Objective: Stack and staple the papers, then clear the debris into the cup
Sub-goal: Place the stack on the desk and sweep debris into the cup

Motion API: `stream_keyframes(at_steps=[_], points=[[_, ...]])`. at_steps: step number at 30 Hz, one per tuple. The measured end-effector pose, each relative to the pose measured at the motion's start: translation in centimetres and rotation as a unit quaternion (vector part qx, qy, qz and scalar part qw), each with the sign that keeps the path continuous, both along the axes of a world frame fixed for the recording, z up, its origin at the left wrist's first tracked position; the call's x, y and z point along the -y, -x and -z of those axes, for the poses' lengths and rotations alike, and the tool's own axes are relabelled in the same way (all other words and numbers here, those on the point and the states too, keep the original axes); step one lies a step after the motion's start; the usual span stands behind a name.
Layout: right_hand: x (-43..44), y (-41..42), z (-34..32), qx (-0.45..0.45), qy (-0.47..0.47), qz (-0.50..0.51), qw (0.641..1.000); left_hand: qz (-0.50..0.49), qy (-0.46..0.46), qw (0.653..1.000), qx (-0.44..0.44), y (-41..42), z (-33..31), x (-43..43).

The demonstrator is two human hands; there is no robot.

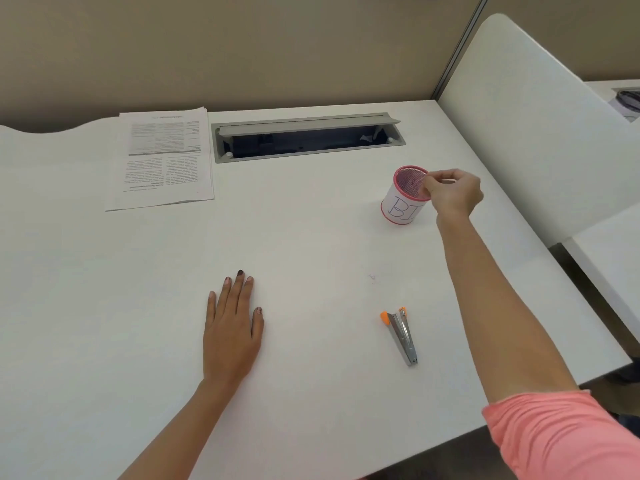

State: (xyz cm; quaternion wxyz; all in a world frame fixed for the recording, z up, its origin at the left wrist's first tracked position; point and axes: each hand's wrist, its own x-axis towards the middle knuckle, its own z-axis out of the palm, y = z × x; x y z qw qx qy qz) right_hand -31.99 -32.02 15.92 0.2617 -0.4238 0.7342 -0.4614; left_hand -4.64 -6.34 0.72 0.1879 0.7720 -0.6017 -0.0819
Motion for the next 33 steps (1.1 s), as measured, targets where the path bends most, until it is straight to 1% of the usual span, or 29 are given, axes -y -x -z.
stream_keyframes(at_steps=[3, 5, 8, 11, 13, 18, 22, 26, 29, 33], points=[[1.0, -0.1, 0.2, -0.104, 0.042, -0.019, 0.994, 0.001, -0.003, 1.0, 0.002, 0.1, 0.0, 0.0], [1.3, -0.1, 0.5, -0.166, 0.058, -0.053, 0.983, 0.0, -0.004, 1.0, 0.005, 0.0, 0.1, 0.0], [1.5, -0.1, 0.9, -0.233, 0.051, -0.095, 0.966, -0.001, -0.005, 1.0, 0.005, 0.0, 0.0, 0.0], [1.8, 0.0, 1.4, -0.28, 0.057, -0.095, 0.954, 0.0, -0.007, 1.0, 0.004, -0.1, 0.1, 0.1], [1.9, 0.1, 1.6, -0.286, 0.086, -0.101, 0.949, 0.0, -0.008, 1.0, 0.003, 0.0, 0.1, 0.1], [-0.4, 0.3, 2.0, -0.255, 0.146, -0.132, 0.947, 0.0, -0.005, 1.0, -0.001, -0.1, 0.0, 0.0], [-5.0, -0.4, 4.5, -0.238, 0.147, -0.217, 0.935, 0.001, -0.005, 1.0, 0.002, -0.1, 0.1, 0.0], [-9.5, -0.3, 9.0, -0.273, 0.092, -0.341, 0.895, 0.001, -0.007, 1.0, 0.004, -0.1, 0.1, 0.0], [-10.7, 0.0, 11.4, -0.303, 0.066, -0.385, 0.869, 0.0, -0.005, 1.0, 0.004, 0.0, 0.1, 0.0], [-11.0, -0.5, 11.8, -0.336, 0.063, -0.433, 0.834, 0.0, -0.006, 1.0, 0.004, -0.1, 0.0, 0.0]])
